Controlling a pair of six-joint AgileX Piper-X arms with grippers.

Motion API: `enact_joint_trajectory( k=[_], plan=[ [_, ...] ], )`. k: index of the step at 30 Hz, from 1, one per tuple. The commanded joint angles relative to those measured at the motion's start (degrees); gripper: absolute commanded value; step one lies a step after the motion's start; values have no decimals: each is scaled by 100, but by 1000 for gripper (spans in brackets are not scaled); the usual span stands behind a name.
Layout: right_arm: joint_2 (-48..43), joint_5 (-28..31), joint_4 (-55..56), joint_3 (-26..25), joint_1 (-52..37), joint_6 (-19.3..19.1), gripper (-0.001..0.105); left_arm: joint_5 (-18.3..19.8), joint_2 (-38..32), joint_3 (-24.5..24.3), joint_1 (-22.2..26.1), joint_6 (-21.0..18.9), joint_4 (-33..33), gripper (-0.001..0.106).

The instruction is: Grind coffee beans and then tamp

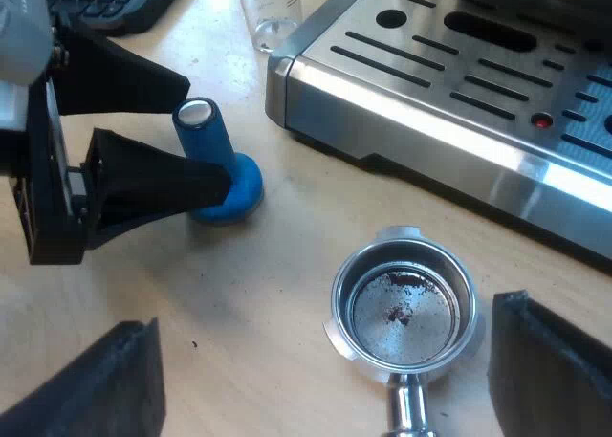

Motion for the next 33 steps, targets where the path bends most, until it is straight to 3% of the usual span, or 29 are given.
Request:
enact_joint_trajectory(
  k=[1,16,20,25,33],
  plan=[
    [-22,41,-19,-14,-1,-62,71,25,156,-12,-4,-56,-217,80],
    [-22,41,1,-14,-1,-62,71,25,296,-53,-4,-56,-454,80],
    [-22,41,1,-14,-1,-62,71,25,306,-322,-3,-56,169,79],
    [-22,41,1,-14,-1,-62,71,-28,309,-685,-4,-56,559,67],
    [-22,41,1,-14,-1,-62,71,-28,309,-696,-4,-56,1120,62]
  ],
)
